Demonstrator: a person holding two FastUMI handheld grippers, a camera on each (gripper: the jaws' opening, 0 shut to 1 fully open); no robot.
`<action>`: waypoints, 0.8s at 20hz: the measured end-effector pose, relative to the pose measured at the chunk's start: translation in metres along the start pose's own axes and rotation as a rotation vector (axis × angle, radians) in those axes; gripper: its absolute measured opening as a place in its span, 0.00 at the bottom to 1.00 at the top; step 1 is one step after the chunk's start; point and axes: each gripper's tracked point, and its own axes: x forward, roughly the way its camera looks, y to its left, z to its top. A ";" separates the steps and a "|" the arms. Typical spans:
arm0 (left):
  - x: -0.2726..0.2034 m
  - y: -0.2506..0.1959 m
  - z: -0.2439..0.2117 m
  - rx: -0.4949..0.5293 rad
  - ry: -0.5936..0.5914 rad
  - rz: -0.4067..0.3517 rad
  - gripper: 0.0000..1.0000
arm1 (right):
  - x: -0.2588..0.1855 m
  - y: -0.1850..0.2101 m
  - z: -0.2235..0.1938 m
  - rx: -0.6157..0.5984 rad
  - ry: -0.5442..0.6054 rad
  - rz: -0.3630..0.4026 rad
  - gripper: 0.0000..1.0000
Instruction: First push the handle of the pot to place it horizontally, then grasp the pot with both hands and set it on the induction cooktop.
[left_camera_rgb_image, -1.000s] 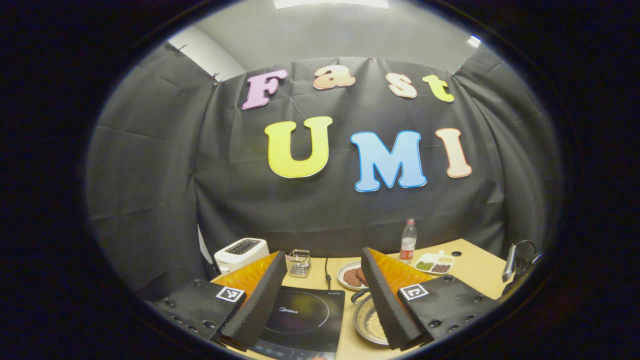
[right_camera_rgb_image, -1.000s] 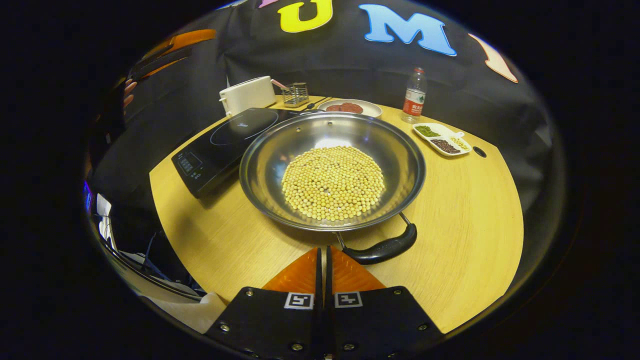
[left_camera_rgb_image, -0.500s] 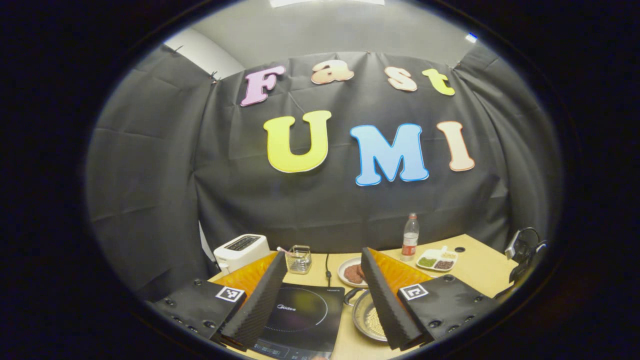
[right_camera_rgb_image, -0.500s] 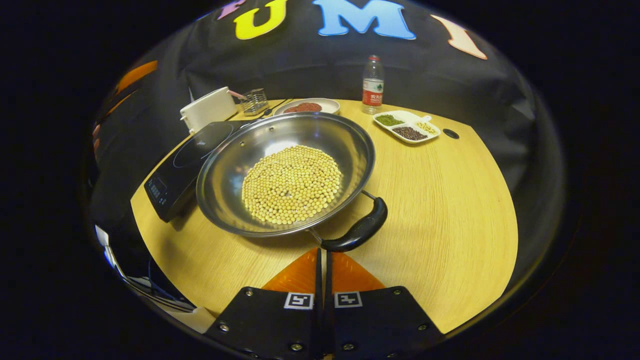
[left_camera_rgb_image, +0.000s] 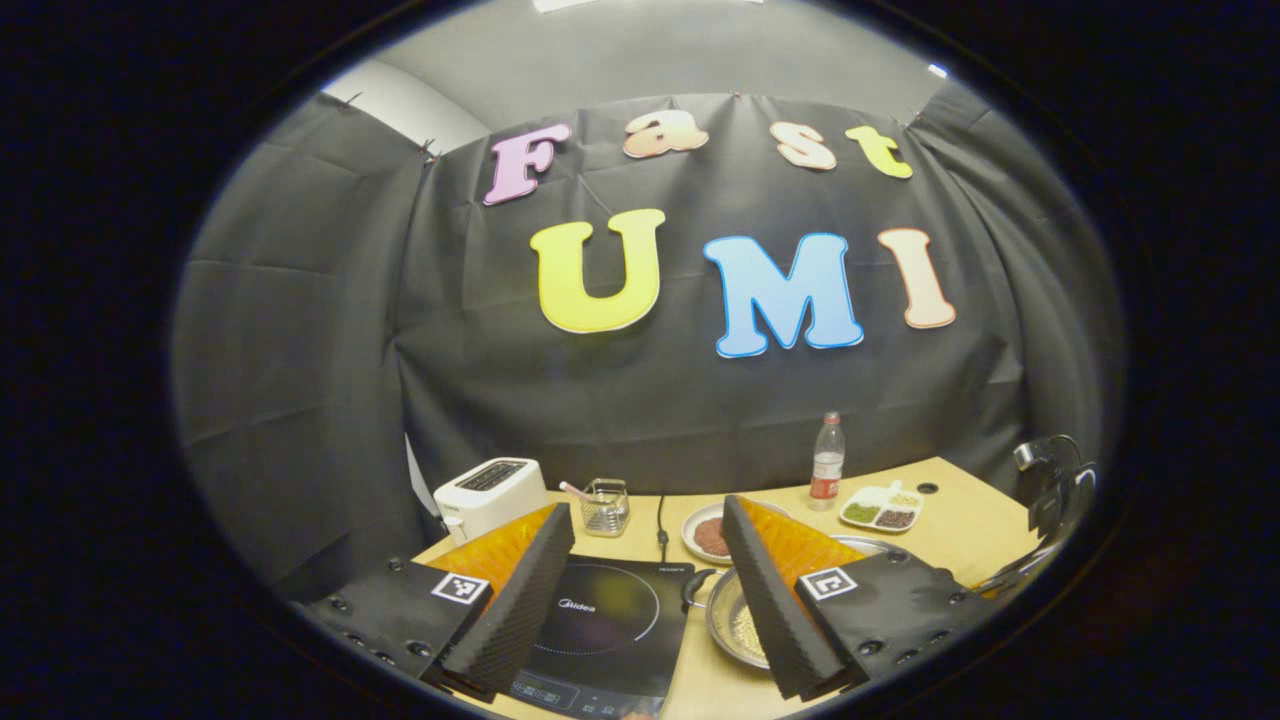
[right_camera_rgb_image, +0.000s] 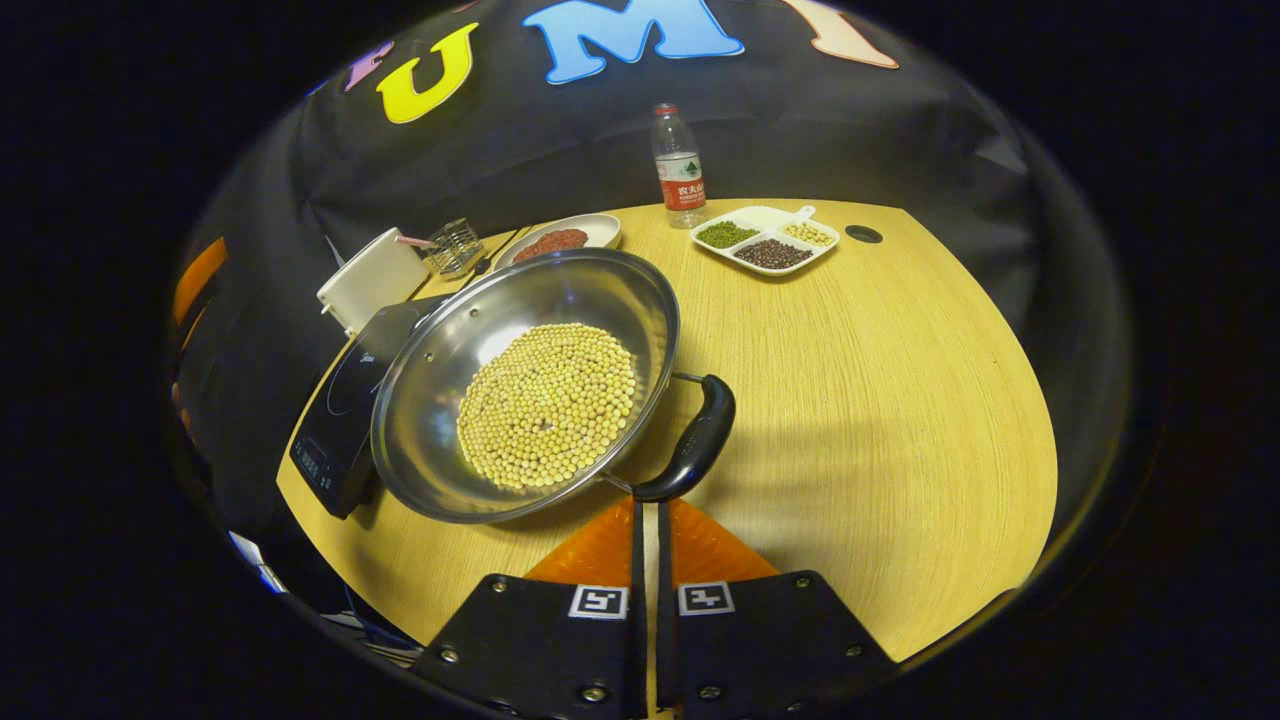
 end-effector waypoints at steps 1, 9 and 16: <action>0.000 0.001 -0.001 0.001 0.005 0.002 0.97 | 0.003 -0.002 0.005 0.005 -0.005 -0.007 0.05; 0.008 0.009 -0.023 0.001 0.052 0.020 0.96 | 0.022 -0.012 0.033 0.051 -0.048 -0.050 0.05; 0.031 0.000 -0.066 -0.009 0.133 -0.017 0.97 | 0.014 -0.015 0.054 0.050 -0.135 -0.096 0.06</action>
